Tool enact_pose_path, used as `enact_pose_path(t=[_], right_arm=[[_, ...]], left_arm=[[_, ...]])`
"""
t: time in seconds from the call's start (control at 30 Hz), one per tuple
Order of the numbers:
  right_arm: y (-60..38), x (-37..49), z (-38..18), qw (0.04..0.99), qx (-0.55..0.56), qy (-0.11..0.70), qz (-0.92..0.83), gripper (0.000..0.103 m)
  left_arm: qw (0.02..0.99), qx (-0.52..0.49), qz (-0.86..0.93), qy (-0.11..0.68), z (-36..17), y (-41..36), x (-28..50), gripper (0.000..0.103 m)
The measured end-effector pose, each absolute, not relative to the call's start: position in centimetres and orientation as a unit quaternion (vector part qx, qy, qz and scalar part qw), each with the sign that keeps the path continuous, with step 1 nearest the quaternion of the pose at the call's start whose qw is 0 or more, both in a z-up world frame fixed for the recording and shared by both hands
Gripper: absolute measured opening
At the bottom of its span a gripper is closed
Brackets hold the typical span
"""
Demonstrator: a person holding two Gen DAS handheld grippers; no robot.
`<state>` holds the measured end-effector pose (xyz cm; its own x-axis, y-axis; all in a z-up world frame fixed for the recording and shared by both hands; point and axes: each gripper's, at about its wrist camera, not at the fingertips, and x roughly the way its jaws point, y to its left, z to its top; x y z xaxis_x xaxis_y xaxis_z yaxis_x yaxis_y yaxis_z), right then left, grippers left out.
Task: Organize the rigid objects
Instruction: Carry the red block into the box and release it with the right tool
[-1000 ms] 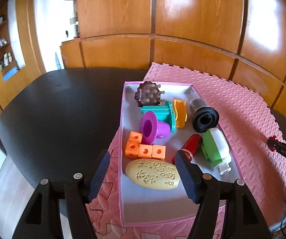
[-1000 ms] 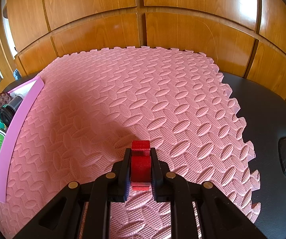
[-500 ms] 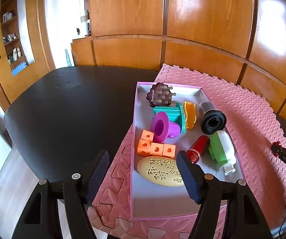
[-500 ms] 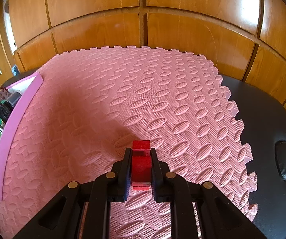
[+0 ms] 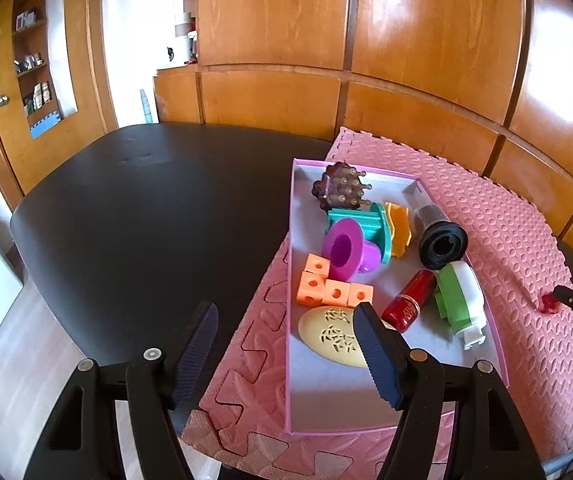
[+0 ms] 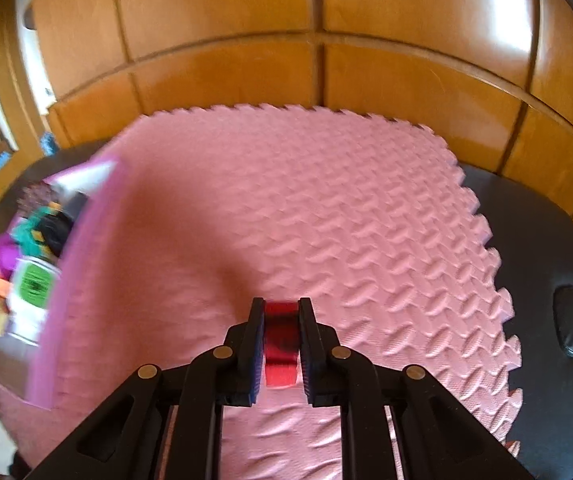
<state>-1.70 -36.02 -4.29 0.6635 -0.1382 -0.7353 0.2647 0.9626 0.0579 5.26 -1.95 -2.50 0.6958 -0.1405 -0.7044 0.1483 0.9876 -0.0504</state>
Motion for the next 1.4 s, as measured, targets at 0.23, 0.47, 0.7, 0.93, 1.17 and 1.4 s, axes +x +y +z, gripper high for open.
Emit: enact_pose_path(t=[0.23, 0.47, 0.7, 0.93, 1.17, 1.4], right_arm=[[-28.1, -1.3, -1.3, 0.926, 0.067, 0.370, 0.015, 0.014], [-19.7, -0.1, -1.0, 0.922, 0.023, 0.369, 0.118, 0.014], [-21.6, -0.1, -1.2, 0.930, 0.068, 0.352, 0.078, 0.011], [-31.3, -0.3, -3.4, 0.917, 0.081, 0.385, -0.070, 0.046], [-35.0, 1.3, -6.7, 0.892, 0.086, 0.438, -0.073, 0.056], [-36.2, 3.8, -8.0, 0.887, 0.091, 0.447, -0.067, 0.049]], left_arm=[[0.926, -0.014, -0.049, 0.374, -2.0, 0.4, 5.8, 0.071], [0.927, -0.025, -0.032, 0.373, -2.0, 2.2, 5.8, 0.071], [0.924, -0.030, -0.032, 0.380, -2.4, 2.5, 6.1, 0.071], [0.921, -0.024, -0.045, 0.386, -2.7, 1.4, 6.2, 0.071], [0.919, -0.013, -0.052, 0.390, -2.7, 0.5, 6.1, 0.071], [0.917, -0.001, -0.061, 0.394, -2.8, -0.6, 6.0, 0.071]])
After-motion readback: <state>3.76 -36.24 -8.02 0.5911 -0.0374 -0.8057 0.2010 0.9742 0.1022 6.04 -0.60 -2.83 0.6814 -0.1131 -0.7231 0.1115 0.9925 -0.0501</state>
